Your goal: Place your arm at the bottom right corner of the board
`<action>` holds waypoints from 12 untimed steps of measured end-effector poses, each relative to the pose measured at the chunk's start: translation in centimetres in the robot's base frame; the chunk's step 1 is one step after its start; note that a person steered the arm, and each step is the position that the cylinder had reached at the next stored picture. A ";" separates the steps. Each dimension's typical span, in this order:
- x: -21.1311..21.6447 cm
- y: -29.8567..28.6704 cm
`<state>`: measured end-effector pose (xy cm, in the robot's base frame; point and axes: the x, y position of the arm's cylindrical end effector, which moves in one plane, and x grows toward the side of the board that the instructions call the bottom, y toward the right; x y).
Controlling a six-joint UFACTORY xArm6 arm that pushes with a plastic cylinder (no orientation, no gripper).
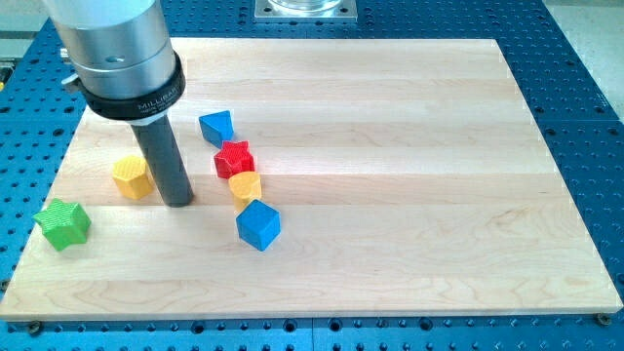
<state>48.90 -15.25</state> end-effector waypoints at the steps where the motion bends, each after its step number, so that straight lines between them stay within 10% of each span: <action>1: -0.1 -0.9; 10: 9.3 5.8; 12: 8.8 18.7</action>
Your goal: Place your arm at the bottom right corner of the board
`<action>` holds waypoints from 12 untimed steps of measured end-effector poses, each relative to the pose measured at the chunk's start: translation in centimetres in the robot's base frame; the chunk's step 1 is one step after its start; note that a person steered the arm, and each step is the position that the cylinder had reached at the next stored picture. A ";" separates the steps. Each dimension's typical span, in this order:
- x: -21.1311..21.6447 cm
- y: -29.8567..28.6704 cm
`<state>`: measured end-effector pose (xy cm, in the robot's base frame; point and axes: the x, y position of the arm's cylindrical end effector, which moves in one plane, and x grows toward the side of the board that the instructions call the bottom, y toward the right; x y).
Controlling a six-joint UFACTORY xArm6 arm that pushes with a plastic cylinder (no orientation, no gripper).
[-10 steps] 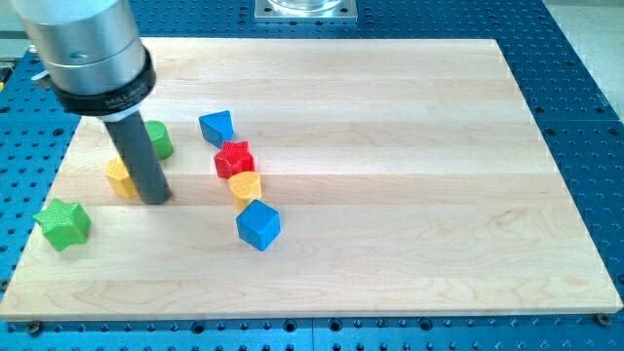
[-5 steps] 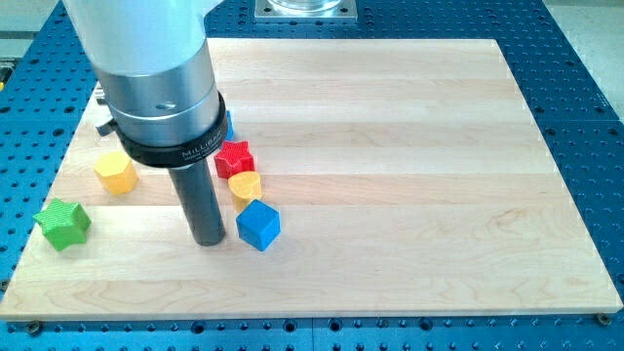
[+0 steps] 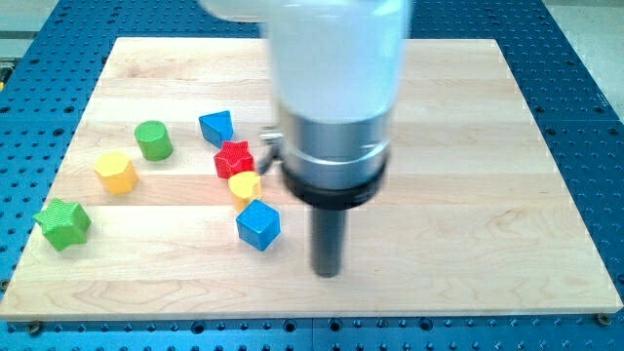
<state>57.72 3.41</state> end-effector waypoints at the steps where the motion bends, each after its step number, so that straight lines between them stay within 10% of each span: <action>1: -0.1 3.9; 12: -0.1 11.1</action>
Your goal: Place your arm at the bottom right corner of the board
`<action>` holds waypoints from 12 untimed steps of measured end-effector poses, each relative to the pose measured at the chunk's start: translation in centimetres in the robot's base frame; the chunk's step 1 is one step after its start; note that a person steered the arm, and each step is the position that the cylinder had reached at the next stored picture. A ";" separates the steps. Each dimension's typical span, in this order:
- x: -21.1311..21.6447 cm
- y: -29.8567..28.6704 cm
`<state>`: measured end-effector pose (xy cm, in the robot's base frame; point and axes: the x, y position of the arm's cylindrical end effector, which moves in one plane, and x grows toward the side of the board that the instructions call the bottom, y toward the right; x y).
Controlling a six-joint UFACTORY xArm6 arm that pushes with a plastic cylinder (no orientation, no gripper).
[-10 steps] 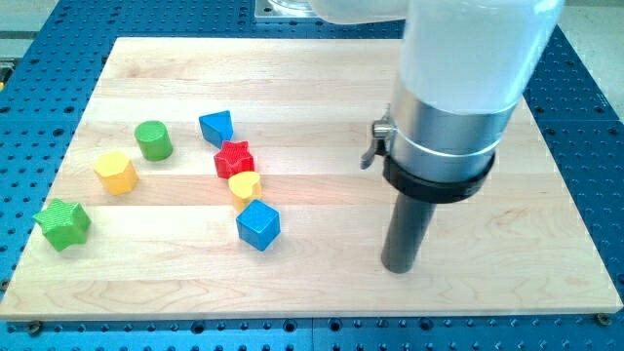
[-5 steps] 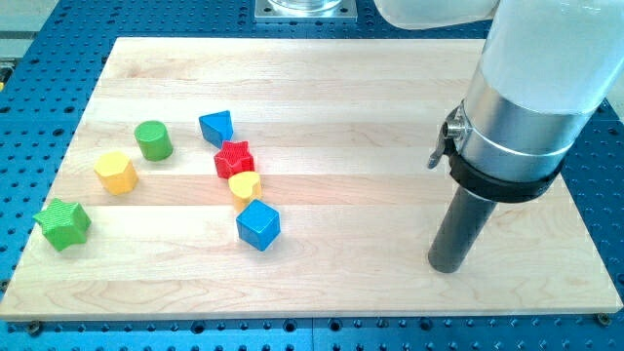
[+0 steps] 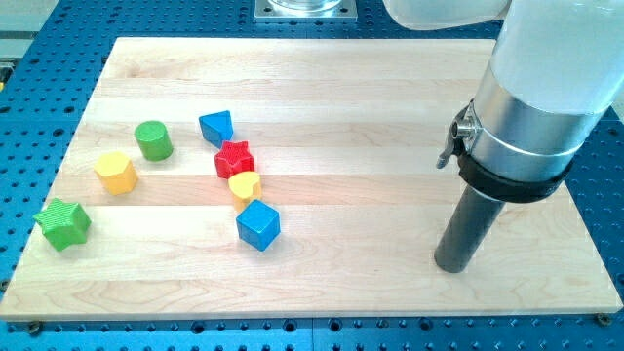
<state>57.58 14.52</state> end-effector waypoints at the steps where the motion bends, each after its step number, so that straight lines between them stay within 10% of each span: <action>1: 0.0 0.0; 12: 0.0 5.8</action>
